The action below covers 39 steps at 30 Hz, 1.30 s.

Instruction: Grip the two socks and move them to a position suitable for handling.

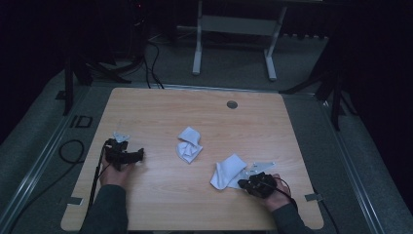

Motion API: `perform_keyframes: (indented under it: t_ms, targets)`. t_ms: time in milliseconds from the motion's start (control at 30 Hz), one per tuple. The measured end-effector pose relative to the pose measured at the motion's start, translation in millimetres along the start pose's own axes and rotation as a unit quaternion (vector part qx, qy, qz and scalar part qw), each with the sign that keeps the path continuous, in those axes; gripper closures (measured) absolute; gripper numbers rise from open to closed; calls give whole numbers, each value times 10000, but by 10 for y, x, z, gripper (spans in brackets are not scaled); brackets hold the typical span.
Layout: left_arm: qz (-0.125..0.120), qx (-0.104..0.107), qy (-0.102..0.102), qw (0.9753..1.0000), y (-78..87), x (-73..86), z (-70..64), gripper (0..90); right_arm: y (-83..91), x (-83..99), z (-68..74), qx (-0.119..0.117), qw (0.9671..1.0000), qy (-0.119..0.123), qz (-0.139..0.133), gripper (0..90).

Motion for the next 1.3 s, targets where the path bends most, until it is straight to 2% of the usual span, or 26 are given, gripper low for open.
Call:
perform_keyframes:
  t_ms: [100, 167, 200, 267, 400, 467, 567, 667, 833, 1000, 1067, 1167, 1233, 1300]
  targets:
    - [0, 0, 0, 10000, 0, 0, 0, 130, 65, -56, 21, 75, 9999, 52, -121, 762]
    - [1, 0, 0, 10000, 0, 0, 0, 130, 65, -56, 21, 75, 9999, 52, -121, 762]
    - [1, 0, -2, 10000, 0, 0, 0, 130, 103, -84, 15, 105, 9997, 29, -210, 749]
    - [0, 1, -2, 10000, 0, 0, 0, 130, 184, -163, -45, 223, 9988, -59, -421, 715]
    - [0, 0, 0, 10000, 0, 0, 0, 130, 209, -260, -168, 458, 9970, -293, -556, 691]
    - [0, 0, 2, 10000, 0, 0, 0, 130, 162, -316, -264, 621, 9955, -476, -539, 674]
    - [0, 0, 0, 10000, 0, 0, 0, 131, 108, -342, -319, 703, 9946, -588, -490, 670]
    - [0, 0, 0, 10000, 0, 0, 0, 130, 33, -373, -373, 711, 9937, -735, -460, 657]
    - [-1, 1, -2, 10000, 0, 0, 0, 130, -66, -428, -426, 589, 9927, -994, -350, 641]
    - [0, 1, 0, 10000, 0, 0, 0, 130, -195, -438, -426, 684, 9928, -984, -89, 690]
    - [0, 0, 0, 10000, 0, 0, 0, 130, -216, -444, -421, 719, 9924, -992, -74, 755]
    - [0, 0, 0, 10000, 0, 0, 0, 130, -215, -446, -420, 723, 9925, -988, -68, 776]
    - [-2, 1, -1, 10000, 0, 0, 0, 130, -200, -454, -416, 710, 9926, -982, -89, 841]
    - [0, 1, 0, 10000, 0, 0, 0, 130, -179, -460, -405, 730, 9926, -957, -127, 854]
Point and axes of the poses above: each handheld gripper's, and its own axes: y roughly backward along the jaws, x roughly out of its underside, z roughly to its left, the point moved 1 cm from there along -y, roughly forward along the jaws, and after that the axes turned 13 degrees about -y, right-handed, at the moved point
